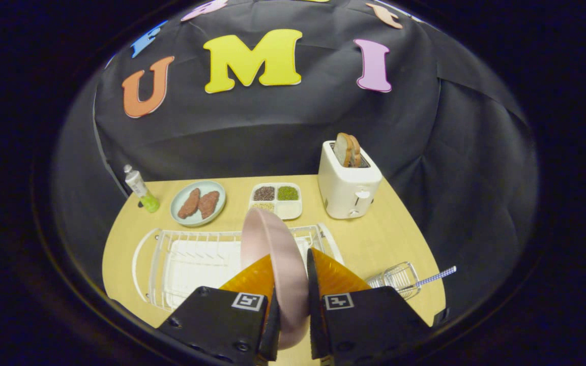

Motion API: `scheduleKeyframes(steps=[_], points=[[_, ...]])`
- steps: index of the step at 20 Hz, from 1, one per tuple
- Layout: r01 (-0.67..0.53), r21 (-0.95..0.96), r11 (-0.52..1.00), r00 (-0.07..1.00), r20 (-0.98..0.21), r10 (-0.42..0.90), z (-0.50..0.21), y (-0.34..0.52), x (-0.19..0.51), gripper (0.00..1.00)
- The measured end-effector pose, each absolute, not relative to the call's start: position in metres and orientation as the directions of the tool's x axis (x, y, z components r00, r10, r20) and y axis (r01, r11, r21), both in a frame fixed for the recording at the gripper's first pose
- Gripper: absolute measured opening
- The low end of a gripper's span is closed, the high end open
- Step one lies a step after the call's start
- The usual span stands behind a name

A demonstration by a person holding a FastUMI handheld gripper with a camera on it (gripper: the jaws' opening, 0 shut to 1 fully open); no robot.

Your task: Take the plate from the dish rack, then take the spoon from the basket and place it into the plate.

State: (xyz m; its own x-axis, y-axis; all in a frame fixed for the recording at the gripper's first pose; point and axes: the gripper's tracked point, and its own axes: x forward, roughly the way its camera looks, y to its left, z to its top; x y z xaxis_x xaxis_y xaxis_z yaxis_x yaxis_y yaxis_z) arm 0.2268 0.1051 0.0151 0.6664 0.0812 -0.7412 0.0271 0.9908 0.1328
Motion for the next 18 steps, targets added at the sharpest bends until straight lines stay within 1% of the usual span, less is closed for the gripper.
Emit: scheduleKeyframes(steps=[3, 8, 13, 18], points=[[-0.023, 0.230, 0.973, 0.662, -0.726, 0.187, 0.012, 0.110, 0.189, 0.29], [-0.053, 0.329, 0.943, 0.640, -0.714, 0.285, -0.017, 0.103, 0.119, 0.29], [-0.032, 0.428, 0.903, 0.616, -0.703, 0.355, -0.065, 0.100, 0.071, 0.29], [0.044, 0.566, 0.823, 0.548, -0.702, 0.454, -0.125, 0.110, 0.042, 0.29]])
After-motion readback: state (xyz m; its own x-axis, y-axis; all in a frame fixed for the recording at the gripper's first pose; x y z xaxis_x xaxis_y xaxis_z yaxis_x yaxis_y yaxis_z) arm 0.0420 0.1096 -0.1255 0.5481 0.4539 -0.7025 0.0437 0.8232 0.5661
